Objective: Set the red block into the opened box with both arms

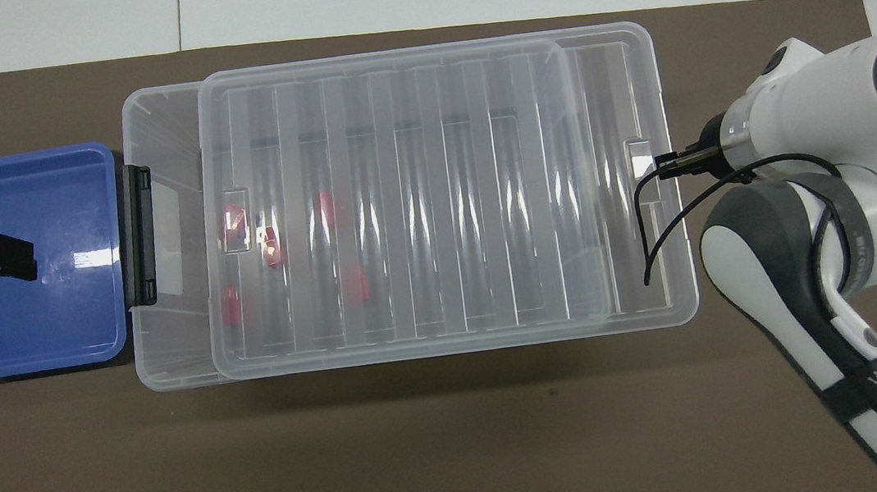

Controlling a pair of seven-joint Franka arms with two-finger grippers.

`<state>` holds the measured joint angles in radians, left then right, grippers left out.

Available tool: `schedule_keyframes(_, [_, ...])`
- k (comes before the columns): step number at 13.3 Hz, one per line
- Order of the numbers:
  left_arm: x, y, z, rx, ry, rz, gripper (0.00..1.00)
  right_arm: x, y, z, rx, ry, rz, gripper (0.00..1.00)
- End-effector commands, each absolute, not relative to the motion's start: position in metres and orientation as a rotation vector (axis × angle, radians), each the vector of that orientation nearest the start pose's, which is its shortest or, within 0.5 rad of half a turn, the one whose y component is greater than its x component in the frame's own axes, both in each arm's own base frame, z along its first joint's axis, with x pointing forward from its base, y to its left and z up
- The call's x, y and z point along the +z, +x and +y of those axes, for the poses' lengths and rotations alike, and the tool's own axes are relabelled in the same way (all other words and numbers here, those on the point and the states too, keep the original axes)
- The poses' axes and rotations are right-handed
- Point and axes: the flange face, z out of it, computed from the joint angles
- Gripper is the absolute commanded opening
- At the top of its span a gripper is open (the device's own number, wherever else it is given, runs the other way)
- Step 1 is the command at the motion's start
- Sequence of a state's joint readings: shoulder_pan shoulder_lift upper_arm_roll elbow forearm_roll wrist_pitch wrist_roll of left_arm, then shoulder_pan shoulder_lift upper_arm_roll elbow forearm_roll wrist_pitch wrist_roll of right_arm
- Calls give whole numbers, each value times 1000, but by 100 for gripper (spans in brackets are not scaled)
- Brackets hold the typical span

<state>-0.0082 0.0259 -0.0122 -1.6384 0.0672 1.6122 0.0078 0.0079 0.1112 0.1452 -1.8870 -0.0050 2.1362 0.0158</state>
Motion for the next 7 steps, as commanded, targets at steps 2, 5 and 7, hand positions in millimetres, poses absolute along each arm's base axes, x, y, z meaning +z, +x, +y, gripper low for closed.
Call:
schedule_keyframes(2, [585,588,-14,101,-3082,90,100,464,584,118,-172,-3087,-247,0])
schedule_keyframes(5, [601,586,-13,195,-3077,79,100,465,581,133,-171,-3083,-284,0])
schedule_keyframes(7, [614,588,-13,231,-3074,68,100,465,579,145,-177,-3077,-315,0])
